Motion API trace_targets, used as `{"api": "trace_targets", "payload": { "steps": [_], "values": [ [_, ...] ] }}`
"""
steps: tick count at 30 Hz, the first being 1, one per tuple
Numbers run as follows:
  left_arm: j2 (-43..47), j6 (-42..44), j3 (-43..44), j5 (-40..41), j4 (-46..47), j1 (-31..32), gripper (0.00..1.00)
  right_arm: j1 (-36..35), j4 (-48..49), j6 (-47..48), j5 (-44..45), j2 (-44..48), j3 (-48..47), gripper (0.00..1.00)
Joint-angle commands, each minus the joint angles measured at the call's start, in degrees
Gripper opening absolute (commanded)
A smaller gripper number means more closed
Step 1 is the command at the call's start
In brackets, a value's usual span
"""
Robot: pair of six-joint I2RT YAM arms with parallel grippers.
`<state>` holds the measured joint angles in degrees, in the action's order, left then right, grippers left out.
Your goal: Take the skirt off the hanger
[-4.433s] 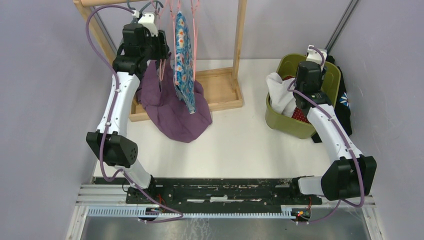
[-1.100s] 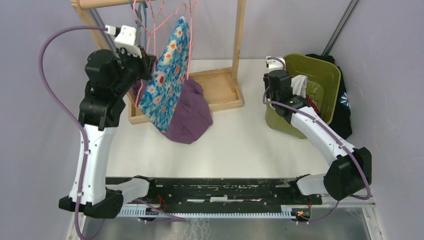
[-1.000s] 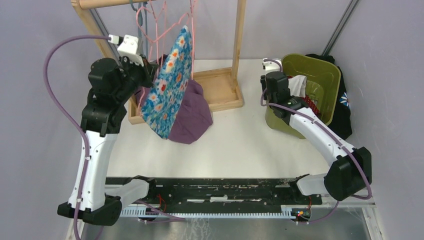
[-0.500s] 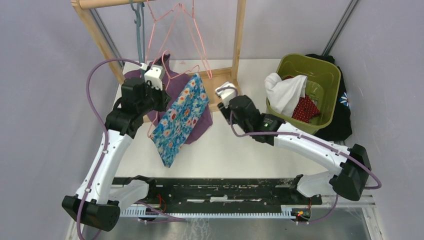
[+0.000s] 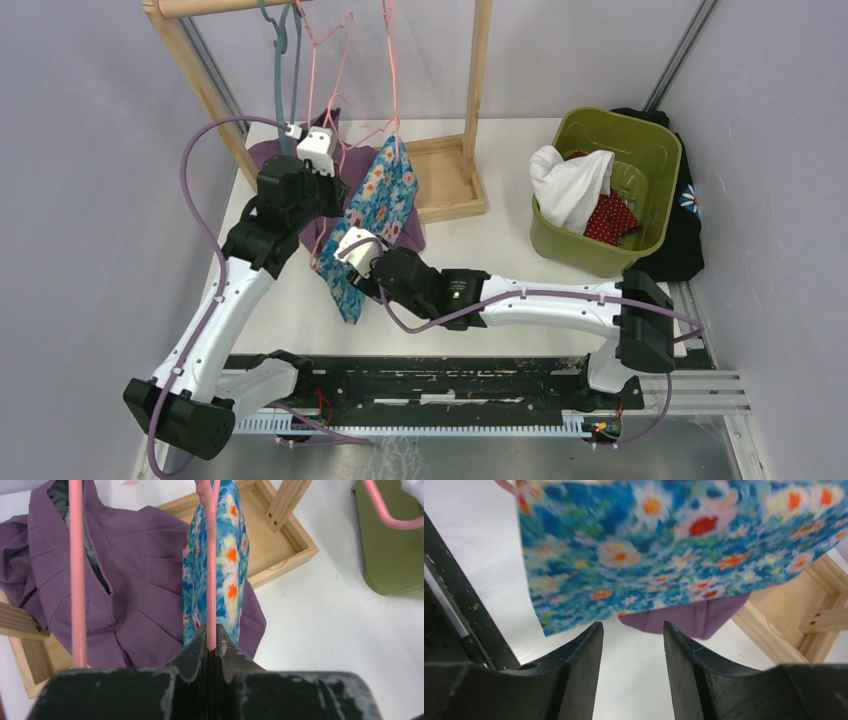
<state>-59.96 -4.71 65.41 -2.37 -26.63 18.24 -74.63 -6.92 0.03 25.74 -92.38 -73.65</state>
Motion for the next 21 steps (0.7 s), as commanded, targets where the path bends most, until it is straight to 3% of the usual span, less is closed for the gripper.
{"api": "trace_targets", "payload": {
  "steps": [1,15,21],
  "values": [
    [-0.9,-1.4,-1.5,5.7,8.6,0.5,0.03,-1.5,5.3,-1.0,1.0,-2.2,-6.1,0.54],
    [-5.5,-1.1,0.3,7.7,11.3,1.6,0.03,-4.9,8.9,-3.9,2.2,-12.2,-11.6,0.57],
    [-5.6,-1.3,1.2,7.5,10.6,1.8,0.03,-4.9,10.5,-4.2,7.6,-15.1,-11.6,0.57]
  ]
}}
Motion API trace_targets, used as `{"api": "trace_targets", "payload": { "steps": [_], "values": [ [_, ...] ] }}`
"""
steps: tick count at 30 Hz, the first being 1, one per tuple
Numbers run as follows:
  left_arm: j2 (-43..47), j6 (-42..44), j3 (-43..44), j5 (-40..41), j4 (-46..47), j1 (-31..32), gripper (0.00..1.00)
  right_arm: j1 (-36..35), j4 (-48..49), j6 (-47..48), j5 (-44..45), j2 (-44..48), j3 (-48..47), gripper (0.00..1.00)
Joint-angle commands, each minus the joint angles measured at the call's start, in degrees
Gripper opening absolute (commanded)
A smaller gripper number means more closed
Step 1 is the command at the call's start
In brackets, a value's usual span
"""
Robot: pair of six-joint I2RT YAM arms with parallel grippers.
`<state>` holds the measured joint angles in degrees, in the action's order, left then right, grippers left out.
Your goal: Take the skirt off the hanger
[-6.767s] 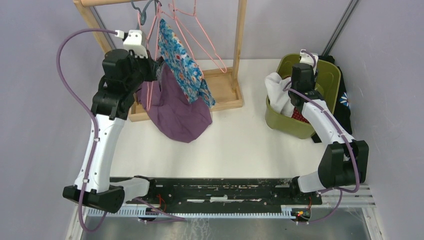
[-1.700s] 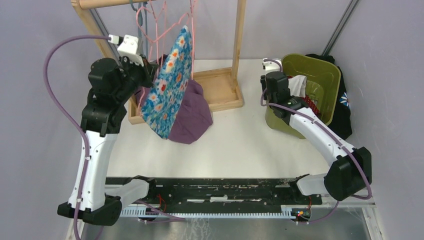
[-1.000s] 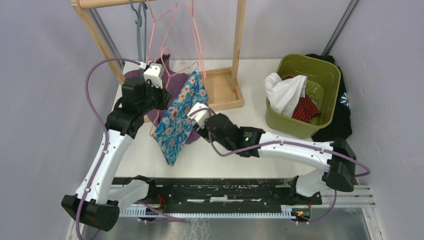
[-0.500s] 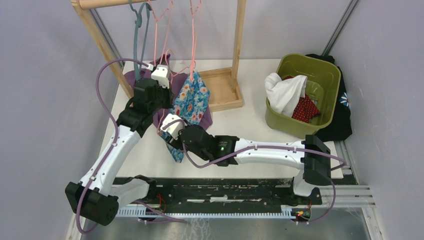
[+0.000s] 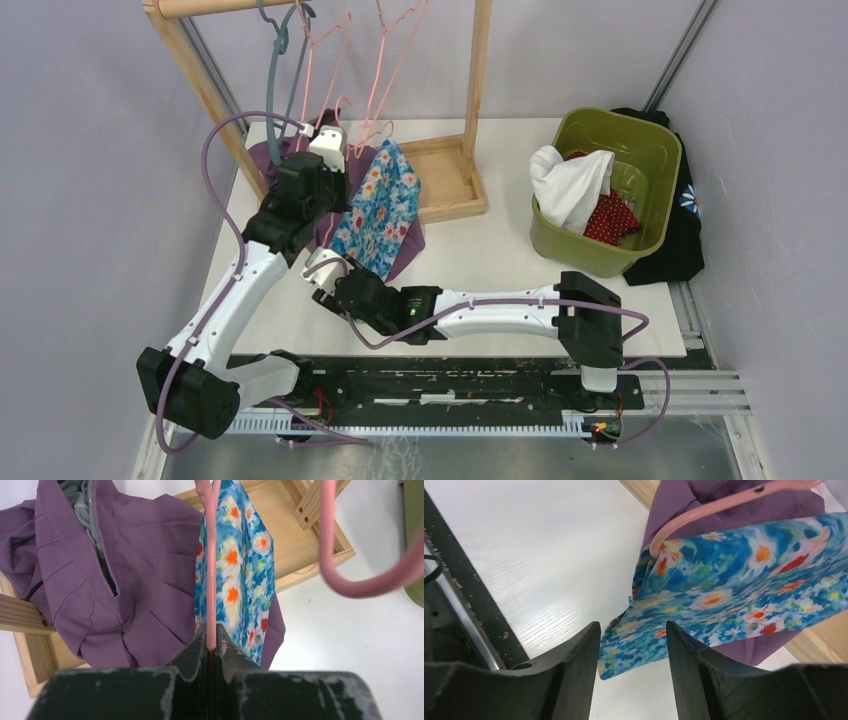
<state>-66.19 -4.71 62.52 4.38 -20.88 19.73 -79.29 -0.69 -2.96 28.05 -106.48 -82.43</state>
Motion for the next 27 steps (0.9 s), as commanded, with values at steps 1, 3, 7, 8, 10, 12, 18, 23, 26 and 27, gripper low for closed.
{"api": "trace_targets", "payload": {
  "steps": [1,3,7,8,10,12,18,23,26,27],
  "values": [
    [1.0,-1.4,4.2,0.7,4.5,0.5,0.03,-0.2,4.7,-1.2,6.9,-1.3,-2.6,0.57],
    [1.6,-1.4,4.4,0.4,4.0,0.6,0.03,-0.2,5.4,-1.1,11.4,-1.9,-2.5,0.56],
    [3.1,-2.0,4.7,-0.9,2.9,0.6,0.03,0.5,7.0,-0.2,16.1,-3.7,-2.5,0.55],
    [3.5,-2.1,4.7,-1.1,2.4,0.7,0.03,0.9,7.2,-0.2,16.9,-4.0,-2.4,0.54],
    [4.5,-2.1,4.7,-1.1,1.7,0.8,0.03,1.9,7.4,-0.7,17.2,-4.1,-2.2,0.49],
    [5.4,-2.0,4.6,-0.9,1.2,0.8,0.03,3.1,7.4,-1.6,15.9,-3.7,-1.4,0.36],
    [6.2,-1.0,5.2,0.3,0.1,0.8,0.03,6.2,6.5,-4.1,13.6,-0.8,1.5,0.01],
    [4.9,-0.9,4.6,0.3,0.7,0.7,0.03,6.2,7.7,-2.1,17.0,3.4,4.8,0.01],
    [4.0,-0.8,3.1,0.9,1.4,0.8,0.03,6.5,8.5,1.5,21.3,6.9,6.1,0.01],
    [3.7,-0.7,2.5,1.2,1.6,0.8,0.03,6.8,8.8,2.8,21.9,8.8,6.3,0.01]
  ]
}}
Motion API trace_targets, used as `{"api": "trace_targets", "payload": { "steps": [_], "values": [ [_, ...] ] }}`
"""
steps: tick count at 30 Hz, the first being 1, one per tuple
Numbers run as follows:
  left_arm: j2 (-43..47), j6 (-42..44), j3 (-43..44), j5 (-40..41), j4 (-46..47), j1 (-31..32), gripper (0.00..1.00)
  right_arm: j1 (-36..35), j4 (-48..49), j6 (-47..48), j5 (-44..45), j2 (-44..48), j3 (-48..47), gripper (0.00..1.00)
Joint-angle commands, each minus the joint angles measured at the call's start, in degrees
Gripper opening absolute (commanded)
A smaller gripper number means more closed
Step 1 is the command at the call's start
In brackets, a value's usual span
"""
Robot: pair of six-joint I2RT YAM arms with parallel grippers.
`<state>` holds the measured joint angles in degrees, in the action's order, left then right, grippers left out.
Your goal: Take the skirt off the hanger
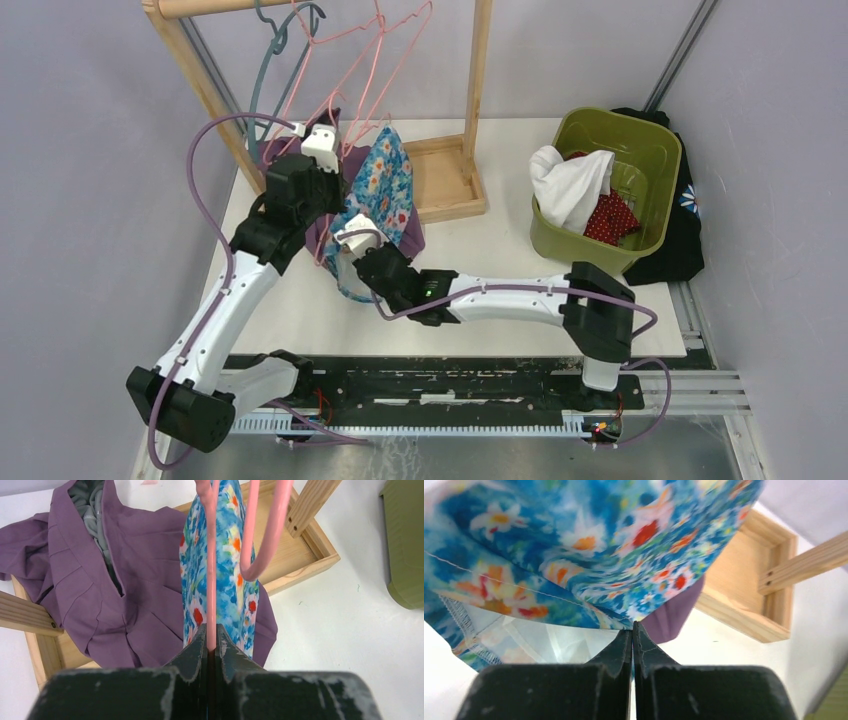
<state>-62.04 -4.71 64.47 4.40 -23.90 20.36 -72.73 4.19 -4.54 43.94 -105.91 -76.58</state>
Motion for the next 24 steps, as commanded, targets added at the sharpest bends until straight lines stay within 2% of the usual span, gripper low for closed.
{"api": "trace_targets", "payload": {
  "steps": [1,8,18,24],
  "values": [
    [-0.6,-0.6,0.0,1.4,4.9,0.1,0.03,0.7,4.3,5.9,6.0,9.8,0.5,0.01],
    [-2.2,-0.7,-2.3,1.2,6.4,0.1,0.03,3.7,4.5,14.2,5.4,15.8,-4.3,0.01],
    [-2.3,-0.1,-2.6,0.3,5.9,0.1,0.03,12.3,8.3,25.3,4.5,17.7,-16.6,0.01],
    [-2.8,0.3,-2.4,0.1,5.6,0.1,0.03,15.5,11.3,36.3,5.1,18.7,-25.6,0.01]
  ]
}}
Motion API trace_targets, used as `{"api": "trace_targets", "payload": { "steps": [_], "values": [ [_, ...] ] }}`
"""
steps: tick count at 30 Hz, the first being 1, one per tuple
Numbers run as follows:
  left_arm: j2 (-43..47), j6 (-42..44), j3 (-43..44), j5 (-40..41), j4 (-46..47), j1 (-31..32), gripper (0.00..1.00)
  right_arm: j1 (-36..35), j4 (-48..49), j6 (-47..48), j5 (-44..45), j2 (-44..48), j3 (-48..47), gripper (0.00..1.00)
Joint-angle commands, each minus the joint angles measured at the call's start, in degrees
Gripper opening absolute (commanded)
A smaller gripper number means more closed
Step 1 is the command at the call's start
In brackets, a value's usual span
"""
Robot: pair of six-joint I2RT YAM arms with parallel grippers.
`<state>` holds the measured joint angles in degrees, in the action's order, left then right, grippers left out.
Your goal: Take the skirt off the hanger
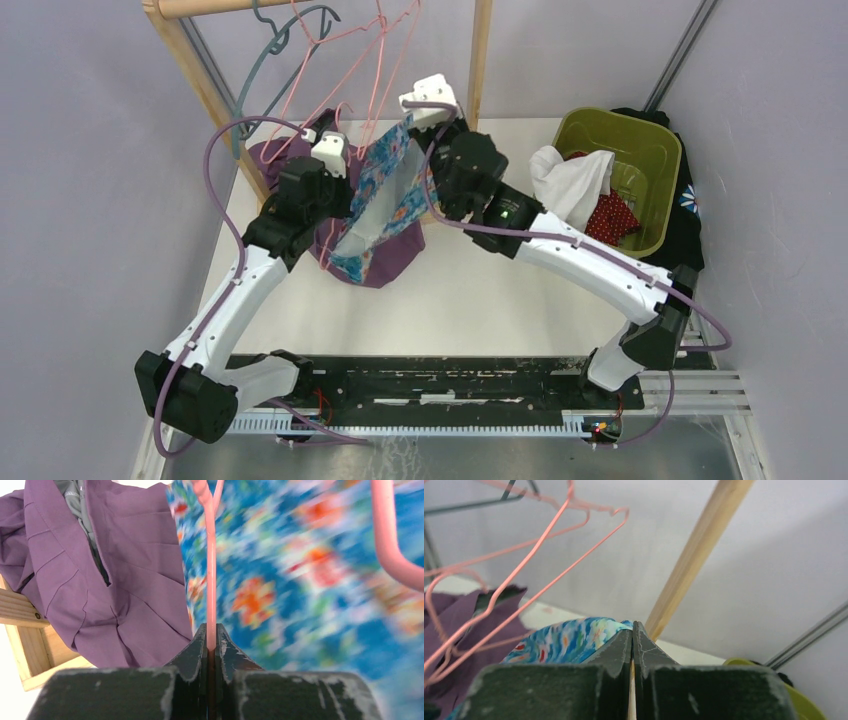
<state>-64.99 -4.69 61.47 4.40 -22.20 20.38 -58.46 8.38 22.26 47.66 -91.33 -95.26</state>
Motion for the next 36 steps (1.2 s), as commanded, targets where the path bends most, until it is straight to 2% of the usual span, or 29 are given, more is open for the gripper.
{"api": "trace_targets", "payload": {
  "steps": [1,7,9,18,27,30,36],
  "values": [
    [0.1,0.3,0.6,0.0,3.9,0.1,0.03,1.9,7.3,10.9,1.6,4.4,-8.1,0.01],
    [0.5,0.6,0.6,0.2,3.4,0.0,0.03,8.4,7.2,15.8,2.0,6.5,-13.5,0.01],
    [0.8,0.7,0.4,0.4,3.3,0.1,0.03,12.8,5.3,15.6,2.2,6.9,-15.5,0.01],
    [1.3,1.0,0.0,-0.2,3.2,0.1,0.03,33.2,-6.9,4.9,-0.3,7.2,-20.6,0.01],
    [1.3,1.5,-0.5,-0.1,3.0,0.1,0.03,46.7,-9.8,-3.5,-3.1,9.8,-14.7,0.01],
    [1.2,1.7,-0.7,0.2,2.9,0.1,0.03,52.2,-12.4,-6.9,-5.8,7.9,-16.6,0.01],
    [1.1,2.0,-0.9,1.2,2.8,0.1,0.03,61.1,-18.2,-10.5,-9.2,-1.0,-28.9,0.01]
  ]
}}
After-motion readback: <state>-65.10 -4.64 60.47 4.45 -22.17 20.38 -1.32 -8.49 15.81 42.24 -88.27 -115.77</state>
